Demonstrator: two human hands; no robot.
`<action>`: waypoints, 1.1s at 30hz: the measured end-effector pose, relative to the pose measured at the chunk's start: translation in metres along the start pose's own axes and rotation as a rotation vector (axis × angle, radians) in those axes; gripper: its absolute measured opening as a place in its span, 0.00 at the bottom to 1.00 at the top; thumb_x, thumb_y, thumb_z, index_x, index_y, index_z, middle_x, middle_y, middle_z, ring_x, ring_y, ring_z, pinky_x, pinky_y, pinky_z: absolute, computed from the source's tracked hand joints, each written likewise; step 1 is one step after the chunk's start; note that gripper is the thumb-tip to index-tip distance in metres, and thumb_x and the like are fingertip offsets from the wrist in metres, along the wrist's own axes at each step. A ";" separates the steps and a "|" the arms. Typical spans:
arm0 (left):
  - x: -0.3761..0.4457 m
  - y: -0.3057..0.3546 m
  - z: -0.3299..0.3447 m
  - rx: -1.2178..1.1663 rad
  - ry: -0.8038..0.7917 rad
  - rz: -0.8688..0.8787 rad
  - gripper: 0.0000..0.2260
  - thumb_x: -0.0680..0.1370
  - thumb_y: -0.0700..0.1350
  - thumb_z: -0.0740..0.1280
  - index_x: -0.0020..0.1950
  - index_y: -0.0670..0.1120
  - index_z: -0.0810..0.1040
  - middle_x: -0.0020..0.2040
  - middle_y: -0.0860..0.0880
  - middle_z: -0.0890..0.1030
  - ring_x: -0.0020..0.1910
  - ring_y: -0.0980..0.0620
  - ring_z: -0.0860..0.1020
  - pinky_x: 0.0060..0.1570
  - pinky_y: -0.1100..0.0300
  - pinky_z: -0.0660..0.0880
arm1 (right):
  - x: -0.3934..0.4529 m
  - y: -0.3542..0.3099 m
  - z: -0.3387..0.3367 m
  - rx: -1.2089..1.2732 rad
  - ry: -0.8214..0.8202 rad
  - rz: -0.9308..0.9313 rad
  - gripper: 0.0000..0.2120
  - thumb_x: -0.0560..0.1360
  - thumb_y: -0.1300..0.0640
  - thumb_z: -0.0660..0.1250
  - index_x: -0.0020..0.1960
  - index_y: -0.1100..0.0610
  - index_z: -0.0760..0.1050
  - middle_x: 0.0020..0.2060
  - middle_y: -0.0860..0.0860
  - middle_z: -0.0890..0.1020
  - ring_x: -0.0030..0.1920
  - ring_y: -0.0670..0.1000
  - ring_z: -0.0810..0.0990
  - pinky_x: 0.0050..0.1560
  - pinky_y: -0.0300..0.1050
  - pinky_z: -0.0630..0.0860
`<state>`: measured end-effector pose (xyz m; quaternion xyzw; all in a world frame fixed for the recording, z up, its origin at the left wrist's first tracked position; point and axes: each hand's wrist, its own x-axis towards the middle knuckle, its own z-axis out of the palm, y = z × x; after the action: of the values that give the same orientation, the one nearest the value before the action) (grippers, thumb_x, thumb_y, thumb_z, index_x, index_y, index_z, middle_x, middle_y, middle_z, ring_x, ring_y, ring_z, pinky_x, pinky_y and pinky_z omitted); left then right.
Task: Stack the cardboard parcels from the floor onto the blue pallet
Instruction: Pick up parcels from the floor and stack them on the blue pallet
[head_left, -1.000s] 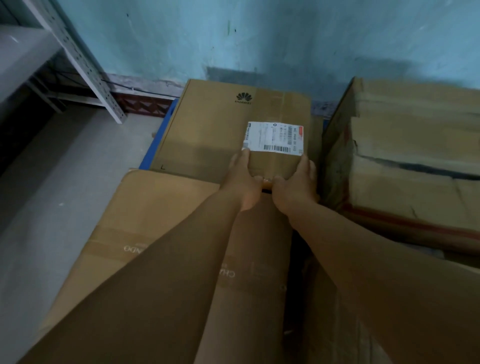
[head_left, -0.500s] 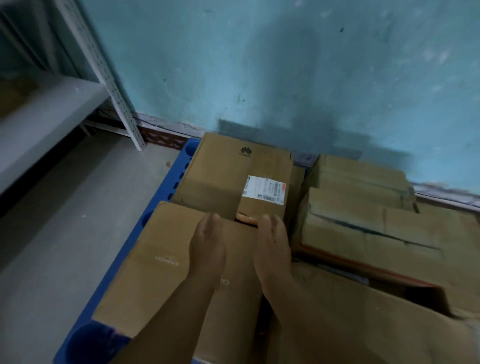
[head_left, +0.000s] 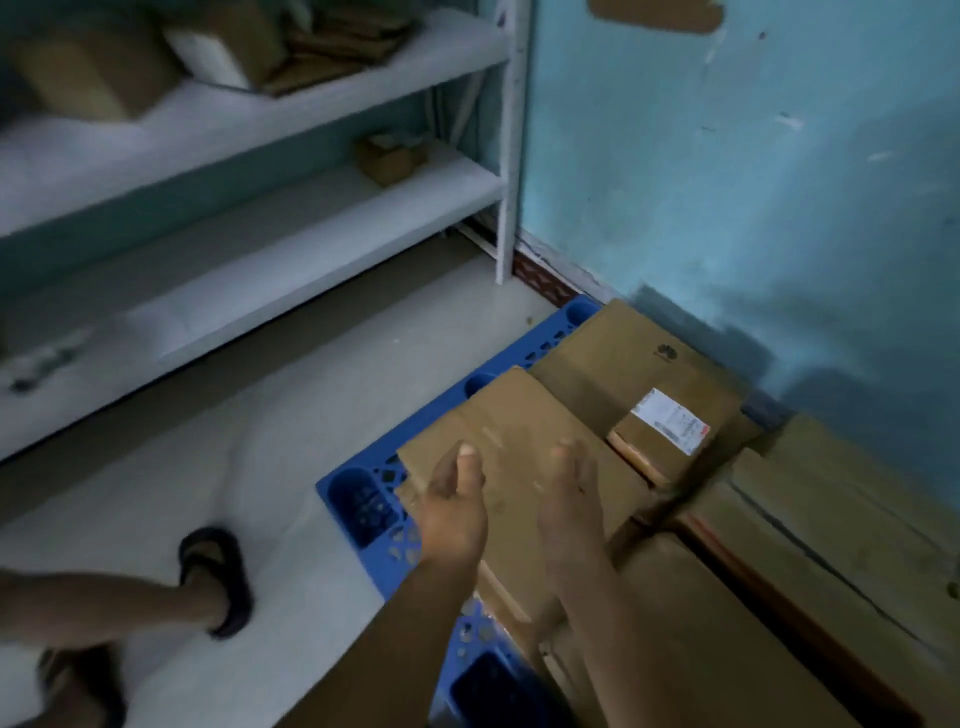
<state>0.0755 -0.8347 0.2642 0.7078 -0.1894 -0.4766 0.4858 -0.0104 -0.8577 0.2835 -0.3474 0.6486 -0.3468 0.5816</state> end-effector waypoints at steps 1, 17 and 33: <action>-0.008 0.003 -0.013 -0.013 0.032 0.000 0.22 0.81 0.56 0.55 0.71 0.48 0.70 0.65 0.50 0.76 0.60 0.53 0.77 0.61 0.56 0.71 | -0.011 0.000 0.008 -0.037 -0.031 -0.017 0.27 0.82 0.43 0.49 0.78 0.52 0.53 0.74 0.52 0.64 0.69 0.53 0.67 0.56 0.42 0.64; -0.170 -0.047 -0.250 -0.343 0.642 -0.037 0.10 0.82 0.53 0.56 0.52 0.53 0.75 0.56 0.51 0.79 0.53 0.57 0.79 0.61 0.53 0.72 | -0.211 0.082 0.152 -0.437 -0.636 -0.159 0.26 0.81 0.43 0.49 0.73 0.56 0.64 0.70 0.52 0.70 0.68 0.52 0.70 0.67 0.47 0.65; -0.449 -0.218 -0.414 -0.645 1.196 -0.108 0.11 0.81 0.56 0.56 0.46 0.55 0.75 0.52 0.53 0.79 0.53 0.54 0.78 0.58 0.53 0.73 | -0.509 0.257 0.171 -0.720 -1.213 -0.183 0.27 0.81 0.41 0.49 0.73 0.54 0.64 0.69 0.53 0.72 0.65 0.52 0.73 0.59 0.44 0.67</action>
<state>0.1763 -0.1968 0.3254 0.6777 0.2989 -0.0596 0.6692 0.1889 -0.2980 0.3116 -0.7027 0.2530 0.0961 0.6580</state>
